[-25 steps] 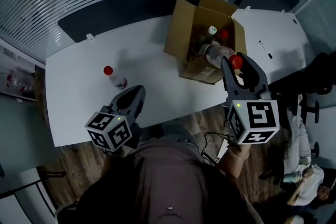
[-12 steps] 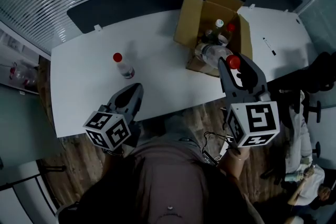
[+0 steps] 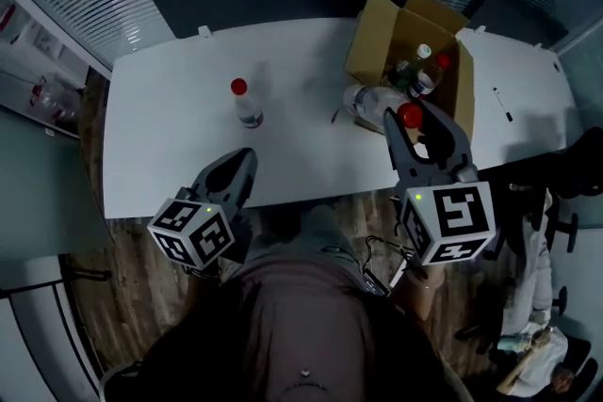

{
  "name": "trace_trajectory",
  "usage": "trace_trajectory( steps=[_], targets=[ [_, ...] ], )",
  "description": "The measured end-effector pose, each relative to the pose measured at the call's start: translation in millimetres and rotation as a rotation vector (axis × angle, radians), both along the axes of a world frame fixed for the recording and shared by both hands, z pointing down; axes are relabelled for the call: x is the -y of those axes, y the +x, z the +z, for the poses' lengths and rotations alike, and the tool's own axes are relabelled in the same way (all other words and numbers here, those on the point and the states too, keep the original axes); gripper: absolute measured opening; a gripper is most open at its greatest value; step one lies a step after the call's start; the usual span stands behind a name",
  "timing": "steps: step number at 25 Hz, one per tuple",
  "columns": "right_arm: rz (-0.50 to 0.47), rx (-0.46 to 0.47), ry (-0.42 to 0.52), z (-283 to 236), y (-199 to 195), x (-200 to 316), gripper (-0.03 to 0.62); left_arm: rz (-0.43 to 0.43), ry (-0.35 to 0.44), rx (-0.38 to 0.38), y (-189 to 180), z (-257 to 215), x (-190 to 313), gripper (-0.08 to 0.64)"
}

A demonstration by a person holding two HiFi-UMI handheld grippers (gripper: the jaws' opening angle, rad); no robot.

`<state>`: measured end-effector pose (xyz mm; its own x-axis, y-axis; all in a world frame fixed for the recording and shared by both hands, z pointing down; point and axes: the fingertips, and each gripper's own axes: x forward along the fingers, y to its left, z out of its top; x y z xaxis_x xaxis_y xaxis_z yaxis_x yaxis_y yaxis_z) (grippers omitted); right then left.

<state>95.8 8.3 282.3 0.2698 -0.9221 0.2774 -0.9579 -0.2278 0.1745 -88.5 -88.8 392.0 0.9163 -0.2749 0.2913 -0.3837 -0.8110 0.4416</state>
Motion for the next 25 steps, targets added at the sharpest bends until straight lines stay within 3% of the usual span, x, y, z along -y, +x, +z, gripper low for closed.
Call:
trace_trajectory(
  steps=[16, 25],
  targets=[
    [-0.234, 0.046, -0.082, 35.8, -36.8, 80.9, 0.172, -0.226, 0.005, 0.015, -54.3, -1.3, 26.5, 0.008],
    [-0.32, 0.059, -0.137, 54.6, -39.5, 111.0, 0.172, -0.321, -0.007, 0.025, -63.5, 0.0, 32.3, 0.009]
  ],
)
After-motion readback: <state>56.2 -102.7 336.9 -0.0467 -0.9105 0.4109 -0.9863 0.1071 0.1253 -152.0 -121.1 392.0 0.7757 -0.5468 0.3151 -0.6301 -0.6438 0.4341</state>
